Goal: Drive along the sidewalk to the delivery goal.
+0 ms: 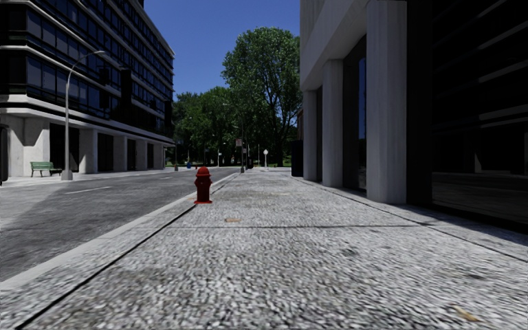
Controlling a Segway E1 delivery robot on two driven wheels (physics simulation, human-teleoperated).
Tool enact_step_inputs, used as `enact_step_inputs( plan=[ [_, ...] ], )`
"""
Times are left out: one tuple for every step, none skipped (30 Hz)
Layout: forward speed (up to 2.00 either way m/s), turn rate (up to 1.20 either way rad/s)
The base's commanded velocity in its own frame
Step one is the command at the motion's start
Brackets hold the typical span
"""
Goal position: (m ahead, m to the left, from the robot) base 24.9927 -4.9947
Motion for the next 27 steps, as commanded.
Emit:
enact_step_inputs(
  plan=[
    [2.00,0.00],
    [2.00,0.00],
    [2.00,0.00],
    [2.00,0.00],
    [2.00,0.00],
    [2.00,0.00],
    [2.00,0.00],
    [2.00,0.00],
    [2.00,0.00],
    [2.00,0.00],
    [2.00,0.00],
    [2.00,0.00],
    [2.00,0.00],
    [2.00,0.00],
    [2.00,0.00],
    [2.00,0.00],
    [2.00,0.00],
    [2.00,0.00],
    [2.00,0.00],
    [2.00,0.00],
    [2.00,0.00],
    [2.00,0.00],
    [2.00,0.00],
    [2.00,0.00],
    [2.00,0.00],
    [2.00,0.00],
    [2.00,0.00]
  ],
)
